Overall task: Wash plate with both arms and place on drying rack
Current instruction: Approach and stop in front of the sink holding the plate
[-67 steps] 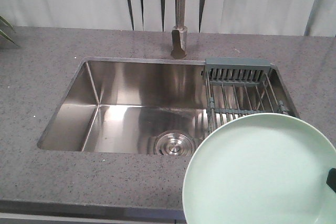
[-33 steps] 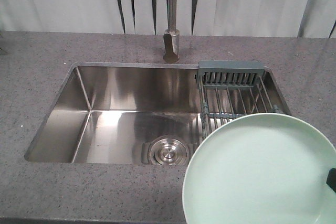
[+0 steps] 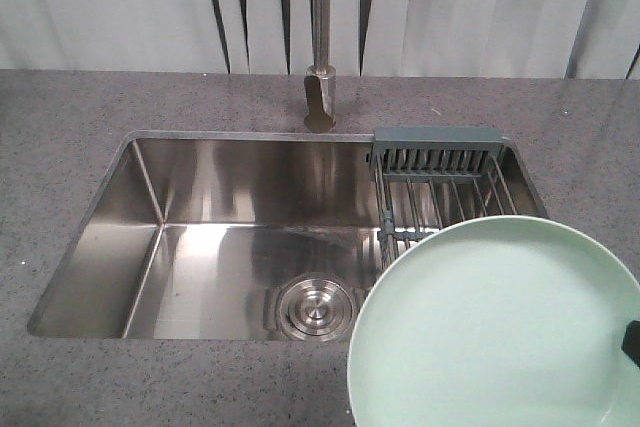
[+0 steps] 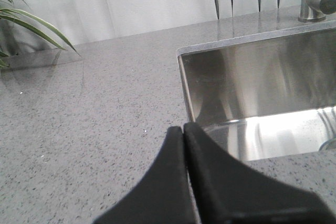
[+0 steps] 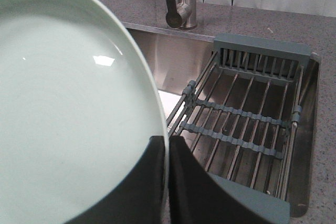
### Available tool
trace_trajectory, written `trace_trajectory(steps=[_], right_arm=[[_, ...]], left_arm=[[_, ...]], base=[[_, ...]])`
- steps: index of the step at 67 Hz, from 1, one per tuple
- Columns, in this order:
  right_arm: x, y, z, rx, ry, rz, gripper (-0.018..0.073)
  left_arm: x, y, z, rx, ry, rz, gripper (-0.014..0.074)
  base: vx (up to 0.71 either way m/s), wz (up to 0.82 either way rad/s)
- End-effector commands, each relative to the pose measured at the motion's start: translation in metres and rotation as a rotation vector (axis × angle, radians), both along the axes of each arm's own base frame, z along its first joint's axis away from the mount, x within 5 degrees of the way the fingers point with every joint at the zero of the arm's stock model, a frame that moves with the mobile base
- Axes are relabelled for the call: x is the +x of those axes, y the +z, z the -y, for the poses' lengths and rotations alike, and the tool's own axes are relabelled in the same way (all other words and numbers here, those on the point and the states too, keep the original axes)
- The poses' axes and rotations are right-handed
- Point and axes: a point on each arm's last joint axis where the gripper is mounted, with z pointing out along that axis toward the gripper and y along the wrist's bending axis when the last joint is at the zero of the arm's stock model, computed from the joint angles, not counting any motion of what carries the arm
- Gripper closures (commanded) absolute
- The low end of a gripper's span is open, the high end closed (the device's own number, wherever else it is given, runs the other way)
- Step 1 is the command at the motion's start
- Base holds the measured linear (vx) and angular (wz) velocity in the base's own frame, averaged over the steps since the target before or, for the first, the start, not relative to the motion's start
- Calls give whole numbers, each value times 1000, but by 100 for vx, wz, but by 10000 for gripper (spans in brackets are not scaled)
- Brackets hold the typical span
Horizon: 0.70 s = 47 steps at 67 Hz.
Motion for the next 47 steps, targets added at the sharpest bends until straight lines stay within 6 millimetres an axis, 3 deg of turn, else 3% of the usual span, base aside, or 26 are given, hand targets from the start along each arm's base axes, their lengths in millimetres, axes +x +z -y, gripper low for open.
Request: trace_trajectory(steps=[1, 47], right_arm=[[3, 14, 1, 35, -30, 79, 564], [3, 14, 1, 35, -30, 79, 564]], left_arm=[[-1, 15, -1, -13, 11, 106, 603], [-1, 15, -1, -13, 11, 106, 603]], base=[[7, -2], [6, -1]])
